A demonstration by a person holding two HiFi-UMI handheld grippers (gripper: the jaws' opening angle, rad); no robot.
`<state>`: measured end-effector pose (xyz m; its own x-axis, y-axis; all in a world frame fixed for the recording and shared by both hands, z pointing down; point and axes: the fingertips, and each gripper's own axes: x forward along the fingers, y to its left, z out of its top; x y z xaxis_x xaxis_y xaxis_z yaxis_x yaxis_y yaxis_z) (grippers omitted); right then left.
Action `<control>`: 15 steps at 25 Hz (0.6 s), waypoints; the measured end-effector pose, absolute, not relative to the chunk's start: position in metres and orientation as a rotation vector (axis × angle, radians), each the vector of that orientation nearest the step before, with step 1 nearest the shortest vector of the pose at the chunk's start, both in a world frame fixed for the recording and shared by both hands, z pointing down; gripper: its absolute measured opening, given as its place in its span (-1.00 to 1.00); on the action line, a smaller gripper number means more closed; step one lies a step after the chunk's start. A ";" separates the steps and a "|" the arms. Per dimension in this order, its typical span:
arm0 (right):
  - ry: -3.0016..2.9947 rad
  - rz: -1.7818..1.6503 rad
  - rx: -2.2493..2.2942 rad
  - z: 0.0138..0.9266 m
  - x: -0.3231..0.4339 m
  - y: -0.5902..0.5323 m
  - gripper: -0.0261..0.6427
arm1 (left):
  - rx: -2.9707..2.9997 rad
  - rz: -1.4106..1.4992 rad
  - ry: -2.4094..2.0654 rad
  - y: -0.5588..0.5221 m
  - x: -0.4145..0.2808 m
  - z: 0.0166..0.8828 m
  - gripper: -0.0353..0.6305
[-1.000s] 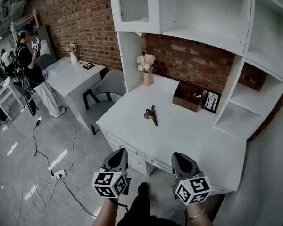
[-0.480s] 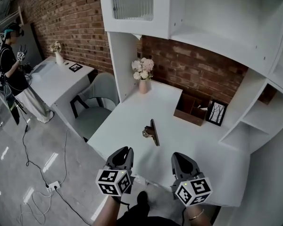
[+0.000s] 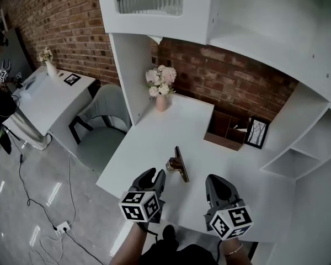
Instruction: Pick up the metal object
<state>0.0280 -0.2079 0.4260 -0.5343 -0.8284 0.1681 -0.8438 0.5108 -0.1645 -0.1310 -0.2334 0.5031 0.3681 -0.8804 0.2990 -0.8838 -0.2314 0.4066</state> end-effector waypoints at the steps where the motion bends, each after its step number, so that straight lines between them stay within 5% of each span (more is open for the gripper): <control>1: -2.659 0.356 1.494 0.428 0.028 -0.212 -0.91 | 2.112 0.019 -1.497 -0.239 -0.130 0.510 -0.56; 15: -2.598 0.435 1.536 0.449 0.027 -0.259 -0.91 | 1.906 0.179 -1.316 -0.300 -0.105 0.595 -0.53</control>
